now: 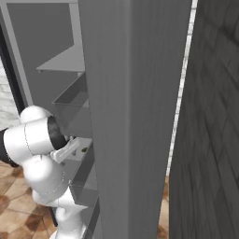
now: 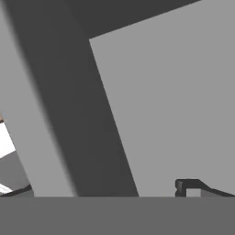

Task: Fully open the fridge drawer.

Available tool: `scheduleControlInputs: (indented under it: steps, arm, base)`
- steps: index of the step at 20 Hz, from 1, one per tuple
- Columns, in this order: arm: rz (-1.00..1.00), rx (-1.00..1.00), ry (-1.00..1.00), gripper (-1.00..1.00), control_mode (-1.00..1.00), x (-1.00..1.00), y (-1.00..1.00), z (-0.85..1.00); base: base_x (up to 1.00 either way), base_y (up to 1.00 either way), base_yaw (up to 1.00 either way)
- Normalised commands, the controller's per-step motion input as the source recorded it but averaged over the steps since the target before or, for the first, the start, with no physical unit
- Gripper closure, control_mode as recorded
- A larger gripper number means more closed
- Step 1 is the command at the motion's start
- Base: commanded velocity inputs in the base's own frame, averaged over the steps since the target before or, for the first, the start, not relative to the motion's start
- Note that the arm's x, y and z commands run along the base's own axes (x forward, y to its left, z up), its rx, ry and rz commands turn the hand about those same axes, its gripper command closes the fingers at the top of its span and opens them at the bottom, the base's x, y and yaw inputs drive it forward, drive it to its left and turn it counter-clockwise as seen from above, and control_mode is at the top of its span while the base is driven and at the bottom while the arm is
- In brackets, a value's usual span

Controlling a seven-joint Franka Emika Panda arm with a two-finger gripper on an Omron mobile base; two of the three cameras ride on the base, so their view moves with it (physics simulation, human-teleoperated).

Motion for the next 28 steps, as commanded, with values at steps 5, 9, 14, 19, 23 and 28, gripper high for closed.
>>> scheduleControlInputs:
  steps: [5,9,14,19,23,28]
  arm:
    - [0.05,0.0,0.0,-1.0,-1.0,-0.83,-0.17,-0.15]
    - [0.04,0.0,0.0,-1.0,-1.0,-0.83,-0.17,-0.08]
    - [0.04,0.0,0.0,-1.0,-1.0,-0.65,-0.1,-0.01]
    - [0.03,0.0,-0.03,-1.0,-1.0,-0.48,-0.03,0.01]
    - [0.01,0.0,-0.13,-1.0,-1.0,-0.21,0.0,0.43]
    - [0.0,0.0,-0.19,-1.0,-1.0,-0.14,0.0,0.93]
  base:
    - [0.0,0.0,0.0]
    - [0.0,0.0,0.0]
    - [0.0,0.0,0.0]
    - [0.0,0.0,0.0]
    - [0.0,0.0,0.0]
    - [0.0,0.0,0.0]
